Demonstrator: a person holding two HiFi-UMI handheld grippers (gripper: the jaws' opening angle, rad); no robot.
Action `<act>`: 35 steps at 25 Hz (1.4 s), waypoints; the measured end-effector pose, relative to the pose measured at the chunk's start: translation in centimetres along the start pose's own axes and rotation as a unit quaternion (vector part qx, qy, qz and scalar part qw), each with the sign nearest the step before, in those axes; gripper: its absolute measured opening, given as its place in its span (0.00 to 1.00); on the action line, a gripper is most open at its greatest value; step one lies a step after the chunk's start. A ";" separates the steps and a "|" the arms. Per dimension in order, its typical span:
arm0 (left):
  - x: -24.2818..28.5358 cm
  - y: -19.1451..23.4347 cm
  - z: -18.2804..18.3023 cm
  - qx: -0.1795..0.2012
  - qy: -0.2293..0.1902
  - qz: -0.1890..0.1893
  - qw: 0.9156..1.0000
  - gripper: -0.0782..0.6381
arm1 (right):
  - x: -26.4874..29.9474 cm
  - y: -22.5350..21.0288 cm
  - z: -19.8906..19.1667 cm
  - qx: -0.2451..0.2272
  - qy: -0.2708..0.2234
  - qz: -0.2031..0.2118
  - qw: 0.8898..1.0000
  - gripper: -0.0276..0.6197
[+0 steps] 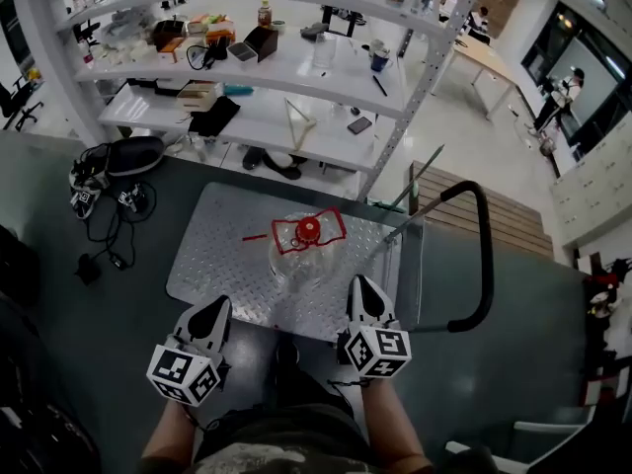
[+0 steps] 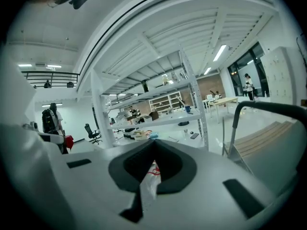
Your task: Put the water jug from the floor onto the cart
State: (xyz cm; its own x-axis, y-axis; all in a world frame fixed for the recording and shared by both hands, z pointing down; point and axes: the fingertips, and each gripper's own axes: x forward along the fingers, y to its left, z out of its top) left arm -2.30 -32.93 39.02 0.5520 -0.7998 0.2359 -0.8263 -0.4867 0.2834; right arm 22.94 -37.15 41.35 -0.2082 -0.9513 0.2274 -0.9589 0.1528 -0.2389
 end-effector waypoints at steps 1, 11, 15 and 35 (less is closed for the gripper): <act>-1.7 0.0 -0.5 -0.009 -0.003 0.004 1.000 0.12 | -1.1 1.1 -0.6 -0.002 0.003 0.003 1.000 0.03; -17.6 -2.2 -2.9 -0.010 -0.033 0.013 0.999 0.12 | -13.9 11.8 -4.5 -0.045 -0.002 0.036 0.998 0.03; -21.4 -3.8 -3.9 -0.005 -0.032 0.000 0.999 0.12 | -18.6 13.0 -5.3 -0.051 -0.002 0.026 0.998 0.03; -26.6 -16.2 -6.8 0.024 -0.028 -0.043 0.998 0.12 | -34.3 9.6 -4.0 -0.066 -0.036 0.008 0.997 0.03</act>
State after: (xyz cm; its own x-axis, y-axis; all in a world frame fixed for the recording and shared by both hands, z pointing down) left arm -2.84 -1.42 34.44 0.6152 -0.7721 0.1594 -0.7812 -0.5699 0.2547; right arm 20.08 -2.01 35.04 -0.2130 -0.9648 0.1545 -0.9738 0.1967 -0.1139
